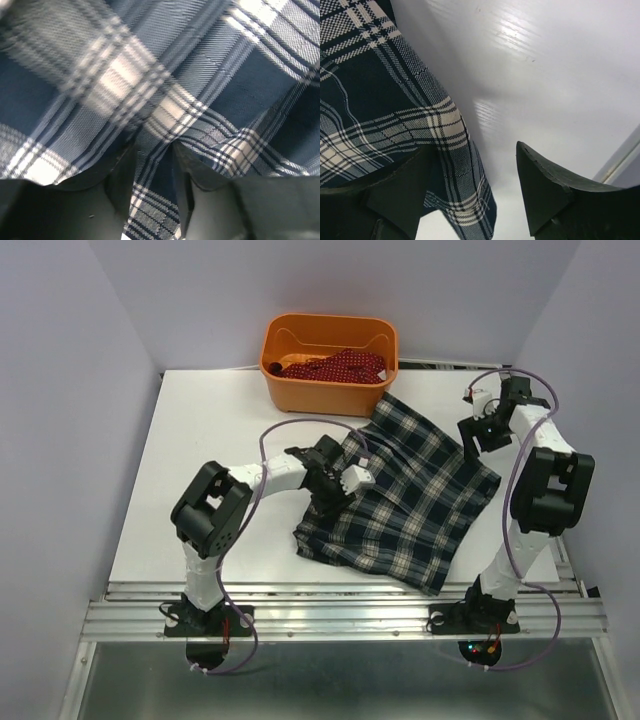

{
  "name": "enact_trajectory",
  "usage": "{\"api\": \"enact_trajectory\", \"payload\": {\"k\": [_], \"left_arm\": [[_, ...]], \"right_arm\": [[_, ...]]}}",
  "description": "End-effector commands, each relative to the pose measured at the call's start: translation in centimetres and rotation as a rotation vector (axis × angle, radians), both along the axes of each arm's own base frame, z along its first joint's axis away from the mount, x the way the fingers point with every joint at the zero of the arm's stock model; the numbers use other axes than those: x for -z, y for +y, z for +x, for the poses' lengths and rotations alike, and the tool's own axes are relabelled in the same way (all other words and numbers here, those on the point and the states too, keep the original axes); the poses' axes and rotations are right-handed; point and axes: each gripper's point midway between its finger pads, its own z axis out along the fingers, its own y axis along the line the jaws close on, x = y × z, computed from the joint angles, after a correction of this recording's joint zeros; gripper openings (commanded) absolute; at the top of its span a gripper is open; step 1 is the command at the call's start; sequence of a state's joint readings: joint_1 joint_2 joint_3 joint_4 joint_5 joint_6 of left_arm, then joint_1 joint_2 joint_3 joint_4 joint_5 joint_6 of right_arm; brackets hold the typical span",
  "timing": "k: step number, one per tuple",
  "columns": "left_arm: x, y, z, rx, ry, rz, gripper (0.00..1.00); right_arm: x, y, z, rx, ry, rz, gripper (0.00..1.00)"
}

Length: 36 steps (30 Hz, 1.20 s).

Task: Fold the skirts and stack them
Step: Flatten the skirt out

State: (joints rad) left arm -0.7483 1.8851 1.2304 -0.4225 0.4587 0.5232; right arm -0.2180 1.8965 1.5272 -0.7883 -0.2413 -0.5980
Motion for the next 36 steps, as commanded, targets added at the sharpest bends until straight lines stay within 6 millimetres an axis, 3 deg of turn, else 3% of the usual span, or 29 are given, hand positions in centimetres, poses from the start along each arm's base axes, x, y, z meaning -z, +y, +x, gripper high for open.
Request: {"api": "enact_trajectory", "payload": {"k": [1,4,5,8,10,11,13,14,15,16,17,18,19,21,22,26,28,30,32,35,36], "left_arm": [[2.7,7.0,4.4,-0.099,-0.009,0.164,0.44],[3.8,10.8,6.7,-0.117,-0.038,0.23,0.43],[3.6,12.5,7.7,-0.126,-0.043,0.238,0.43],[2.6,14.8,10.3,-0.119,-0.121,0.284,0.43],[1.5,16.2,12.0,-0.133,-0.166,0.287,0.49],[-0.2,15.9,12.8,-0.133,-0.199,0.246,0.58],[-2.7,16.3,14.0,-0.156,-0.248,0.19,0.65],[-5.8,15.5,14.1,-0.138,-0.299,0.102,0.89],[-7.4,15.6,14.2,-0.115,-0.34,0.062,0.98],[-9.2,15.3,13.9,-0.087,-0.386,0.02,0.99],[-11.9,14.7,12.6,-0.047,-0.45,-0.05,0.99],[-13.0,14.6,11.6,-0.017,-0.481,-0.074,0.99],[-15.9,14.0,10.2,0.062,-0.568,-0.135,0.99],[-15.5,14.2,6.9,0.131,-0.55,-0.156,0.99],[-16.7,14.3,5.6,0.167,-0.595,-0.166,0.99],[-13.9,13.6,1.2,0.277,-0.582,-0.105,0.99],[-12.9,12.7,-0.6,0.334,-0.574,-0.076,0.99],[-11.6,10.9,-3.4,0.428,-0.548,-0.072,0.99],[-10.7,9.9,-5.2,0.495,-0.524,-0.07,0.99],[-9.7,8.0,-7.7,0.615,-0.505,-0.081,0.99],[-9.4,7.4,-8.6,0.667,-0.502,-0.09,0.99]], "right_arm": [[-1.3,0.6,0.2,-0.03,0.022,0.054,0.73],[-0.6,2.0,-1.1,-0.056,0.082,0.127,0.73],[-0.5,2.3,-1.4,-0.058,0.095,0.145,0.73],[-0.8,4.2,-2.8,-0.075,0.133,0.248,0.73],[-1.2,5.8,-3.5,-0.084,0.157,0.335,0.73],[-1.4,6.2,-3.8,-0.072,0.172,0.365,0.73],[-1.7,7.4,-4.7,-0.07,0.206,0.433,0.73],[-1.7,7.6,-5.0,-0.077,0.217,0.448,0.72],[-1.7,8.1,-6.0,-0.084,0.252,0.471,0.72],[-2.0,8.6,-6.4,-0.102,0.256,0.503,0.71],[-2.3,8.8,-6.7,-0.15,0.235,0.503,0.7],[-2.7,9.0,-6.8,-0.181,0.203,0.502,0.69],[-3.7,9.2,-7.8,-0.222,0.148,0.484,0.71],[-4.7,8.8,-7.7,-0.373,-0.003,0.388,0.75],[-5.4,8.8,-8.9,-0.426,-0.067,0.335,0.75],[-5.3,7.1,-8.7,-0.59,-0.322,0.066,0.78],[-4.4,6.9,-9.5,-0.602,-0.313,0.04,0.77],[-3.0,7.7,-11.7,-0.685,-0.221,0.091,0.76],[-2.8,8.3,-12.4,-0.728,-0.218,0.119,0.78],[-3.4,8.9,-12.2,-0.897,-0.386,0.018,0.8],[-3.1,9.3,-13.1,-0.954,-0.437,-0.023,0.81]]}}
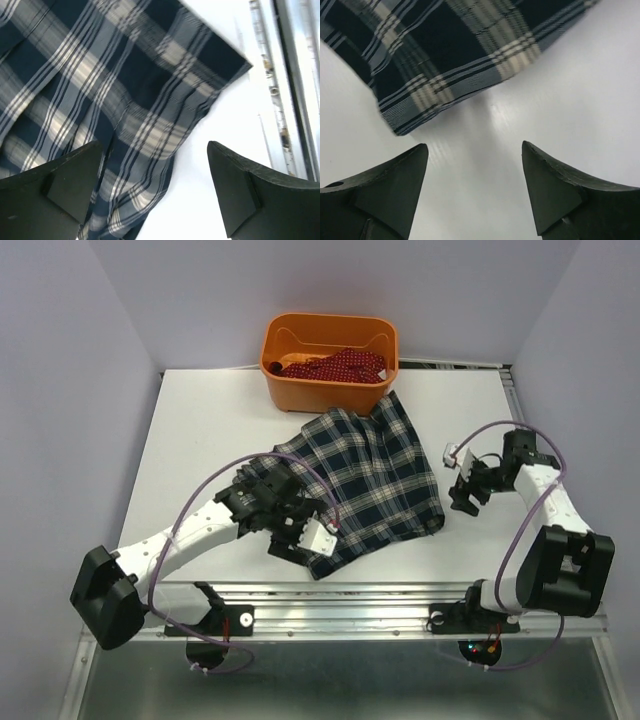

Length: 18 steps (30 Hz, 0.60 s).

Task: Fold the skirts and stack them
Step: Flatten the skirt out

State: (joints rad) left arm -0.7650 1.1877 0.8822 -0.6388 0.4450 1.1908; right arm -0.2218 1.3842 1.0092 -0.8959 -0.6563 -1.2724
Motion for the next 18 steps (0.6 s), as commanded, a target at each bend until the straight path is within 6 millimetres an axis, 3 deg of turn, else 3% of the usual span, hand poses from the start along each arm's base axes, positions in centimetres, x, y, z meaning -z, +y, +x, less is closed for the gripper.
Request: {"api": "enact_trajectory", "payload": {"k": [1,5,8,11,13,18], "left_arm": [[-0.1,-1.3,-2.5,0.129,-0.025,0.002,0.99],[3.2,-1.0,-6.0,0.265,-0.035,0.072,0.99],[3.8,-1.9,-7.1,0.309,-0.067,0.046,0.99],[3.9,-2.4,-7.3,0.287,-0.036,0.035,0.99],[3.8,-2.6,-7.5,0.282,-0.021,0.023,0.99],[3.8,-3.0,-7.4,0.245,-0.021,-0.006,0.99]], "right_arm": [[-0.9,1.0,-0.4,-0.269,-0.318,-0.096,0.81],[-0.6,2.4,-0.6,-0.523,-0.573,-0.188,0.82],[-1.8,4.1,-0.2,-0.623,-0.68,-0.126,0.83],[-1.5,4.9,-0.2,-0.836,-0.799,-0.18,0.84],[-0.4,5.3,-1.8,-0.92,-0.761,-0.156,0.85],[1.1,6.5,-2.0,-0.975,-0.787,-0.143,0.89]]}}
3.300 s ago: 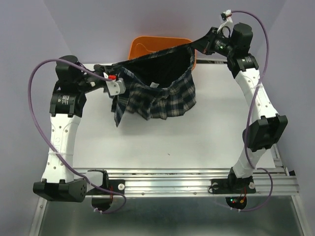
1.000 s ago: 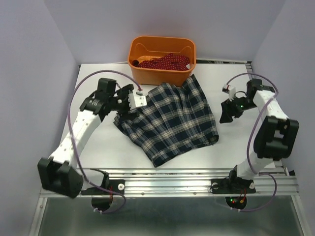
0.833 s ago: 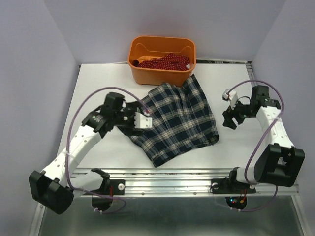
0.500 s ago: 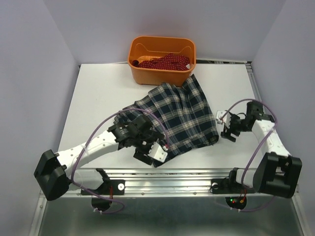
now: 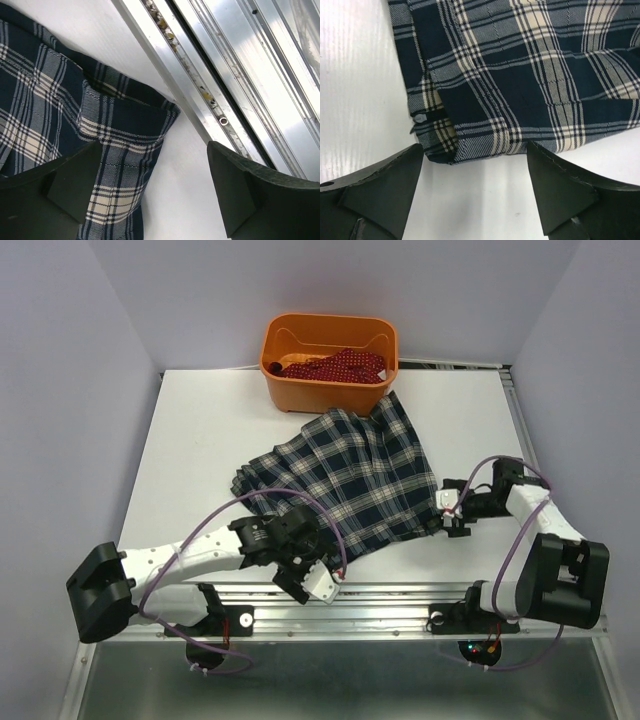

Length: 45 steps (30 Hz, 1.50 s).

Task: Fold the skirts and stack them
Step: Flatten the skirt out

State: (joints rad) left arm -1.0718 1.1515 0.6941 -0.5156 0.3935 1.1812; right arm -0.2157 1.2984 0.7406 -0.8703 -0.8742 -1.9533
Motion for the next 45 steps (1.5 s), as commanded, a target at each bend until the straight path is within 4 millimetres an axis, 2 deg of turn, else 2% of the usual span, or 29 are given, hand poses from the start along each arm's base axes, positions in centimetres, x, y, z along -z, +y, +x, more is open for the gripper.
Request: {"api": "enact_trajectory", "payload": {"k": [1,6,9,11,17,19,20,22,24,26,28,29,30,32,36,38,40,41,44,45], "left_arm": [[-0.8,-0.9,0.1,-0.044,0.007,-0.056,0.99],[0.2,-0.8,-0.7,-0.049,0.055,-0.024,0.99],[0.7,-0.9,-0.6,-0.05,0.062,0.002,0.99],[1.0,-0.8,-0.5,-0.05,0.065,0.024,0.98],[0.9,-0.7,-0.1,-0.053,0.044,0.038,0.96],[0.5,-1.0,0.4,-0.061,0.019,0.024,0.96],[0.0,-1.2,0.9,-0.07,-0.004,0.015,0.96],[-1.4,-1.8,1.4,-0.069,-0.032,-0.014,0.97],[-3.7,-2.7,2.4,-0.078,-0.083,-0.067,0.98],[-5.2,-3.4,3.2,-0.08,-0.122,-0.101,0.99],[-6.5,-4.1,4.0,-0.074,-0.162,-0.12,0.99],[-6.2,-4.4,4.5,-0.067,-0.178,-0.106,0.99],[-6.4,-4.8,4.7,-0.057,-0.187,-0.108,0.98],[-5.1,-5.1,4.6,-0.019,-0.17,-0.065,0.99],[-3.0,-5.3,4.1,0.091,-0.146,0.009,0.99],[-1.5,-5.1,3.9,0.124,-0.117,0.061,0.99],[-1.1,-5.2,3.8,0.149,-0.102,0.09,0.99],[-0.3,-5.2,3.8,0.156,-0.087,0.116,0.99],[0.2,-5.9,3.9,0.171,-0.076,0.117,0.96],[0.2,-6.3,4.1,0.17,-0.084,0.106,0.91]], "right_arm": [[-2.0,2.1,1.7,-0.423,-0.494,-0.103,0.89],[-1.5,3.6,1.7,-0.49,-0.506,-0.109,0.84],[-0.6,4.2,1.4,-0.535,-0.499,-0.13,0.71],[0.2,4.2,1.4,-0.548,-0.485,-0.145,0.63],[0.8,3.7,1.4,-0.551,-0.452,-0.173,0.54],[0.4,3.9,1.1,-0.548,-0.451,-0.16,0.6],[0.0,4.2,0.9,-0.545,-0.462,-0.14,0.77],[-1.0,4.6,0.2,-0.541,-0.484,-0.124,0.85],[-2.0,5.1,-0.9,-0.532,-0.474,-0.082,0.89],[-3.5,5.3,-1.4,-0.51,-0.469,-0.065,0.9],[-4.5,5.3,-1.5,-0.413,-0.386,-0.019,0.91],[-5.2,5.2,-1.3,-0.342,-0.351,0.006,0.94],[-5.9,5.0,-0.3,-0.307,-0.379,0.001,0.95],[-6.2,4.5,0.5,-0.233,-0.366,-0.004,1.0],[-6.6,3.3,2.2,-0.087,-0.292,-0.015,1.0],[-6.7,3.1,2.7,-0.049,-0.274,-0.015,1.0],[-7.2,2.8,3.3,-0.011,-0.268,-0.007,1.0],[-7.4,2.8,3.5,-0.001,-0.267,-0.002,1.0],[-7.8,2.7,4.2,0.025,-0.276,0.003,1.0],[-7.9,2.6,4.4,0.029,-0.28,-0.001,1.0]]}}
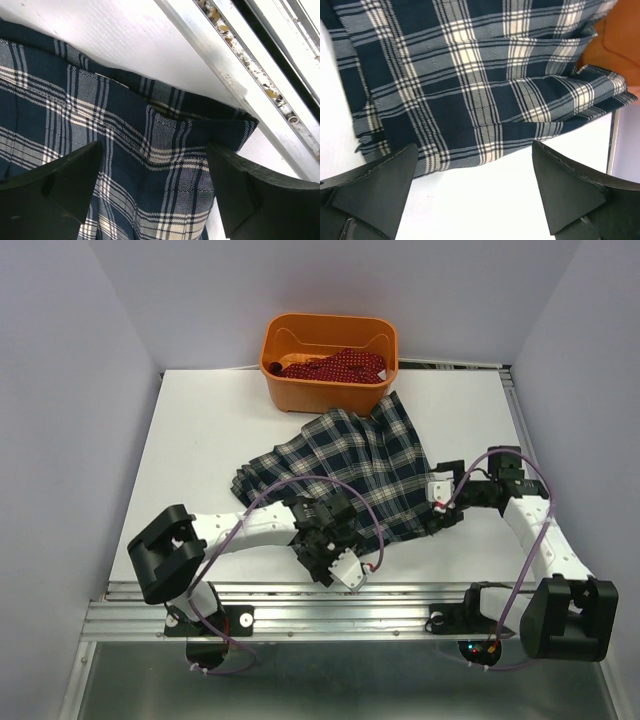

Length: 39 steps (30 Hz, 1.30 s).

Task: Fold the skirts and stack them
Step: Flatten the skirt out

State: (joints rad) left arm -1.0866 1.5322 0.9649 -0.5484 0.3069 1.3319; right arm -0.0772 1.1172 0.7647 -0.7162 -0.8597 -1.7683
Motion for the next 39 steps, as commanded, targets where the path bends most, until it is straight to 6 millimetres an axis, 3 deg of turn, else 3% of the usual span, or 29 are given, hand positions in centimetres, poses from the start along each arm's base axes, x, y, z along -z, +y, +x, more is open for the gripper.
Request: {"api": "enact_trajectory", "payload": {"k": [1,5,6,9,12,15,17,18,21,22,23,24,26,27,30,34,39], "left_arm": [[-1.3,-1.6,0.1,0.057,-0.002,-0.042,0.88],[-0.5,-1.6,0.2,0.06,0.017,-0.01,0.59],[-0.3,-1.5,0.1,0.069,0.027,-0.005,0.42],[-0.3,-1.5,0.3,0.068,0.025,-0.016,0.16],[-1.8,-1.9,0.8,0.022,0.028,-0.046,0.01],[-5.1,-2.3,1.8,-0.069,0.029,-0.124,0.0],[-9.4,-2.4,4.2,-0.203,0.039,-0.222,0.0],[-12.7,-3.1,5.9,-0.269,0.022,-0.306,0.0],[-18.7,-1.3,11.3,-0.556,0.042,-0.467,0.0],[-22.0,-0.9,13.1,-0.633,0.022,-0.554,0.0],[-24.1,1.2,15.0,-0.77,0.038,-0.629,0.0],[-26.5,1.9,16.6,-0.826,0.012,-0.727,0.0],[-30.1,4.3,17.7,-0.951,-0.016,-0.881,0.0],[-30.9,6.1,19.0,-1.085,-0.019,-0.944,0.0],[-34.5,8.7,20.8,-1.245,-0.077,-1.157,0.0],[-34.3,10.0,22.9,-1.43,-0.049,-1.222,0.0],[-30.0,10.3,26.2,-1.571,0.028,-1.155,0.0]], "right_arm": [[-2.1,-0.3,2.2,0.051,-0.055,0.011,1.0],[-2.1,-0.5,2.4,0.056,-0.053,0.003,1.0],[-2.1,-0.4,2.4,0.053,-0.057,0.004,1.0],[-2.2,-0.4,2.6,0.065,-0.049,0.016,1.0],[-2.9,-0.5,3.2,0.123,-0.02,0.05,1.0],[-3.5,-0.7,3.7,0.162,0.01,0.073,1.0],[-3.9,-1.0,3.9,0.183,0.013,0.082,1.0],[-3.9,-1.3,3.9,0.195,0.018,0.086,1.0],[-3.8,-1.6,3.8,0.223,0.036,0.097,1.0],[-3.8,-2.0,3.9,0.24,0.041,0.101,1.0],[-3.9,-2.3,4.0,0.25,0.041,0.104,1.0],[-4.1,-2.3,4.1,0.247,0.037,0.106,1.0],[-4.1,-2.6,4.1,0.259,0.035,0.106,1.0],[-4.1,-2.6,4.1,0.262,0.038,0.107,1.0],[-3.9,-2.4,4.0,0.269,0.074,0.13,1.0],[-3.1,-0.9,2.1,0.158,0.155,0.152,1.0],[-3.5,2.8,1.0,0.16,0.248,0.283,1.0]]}}
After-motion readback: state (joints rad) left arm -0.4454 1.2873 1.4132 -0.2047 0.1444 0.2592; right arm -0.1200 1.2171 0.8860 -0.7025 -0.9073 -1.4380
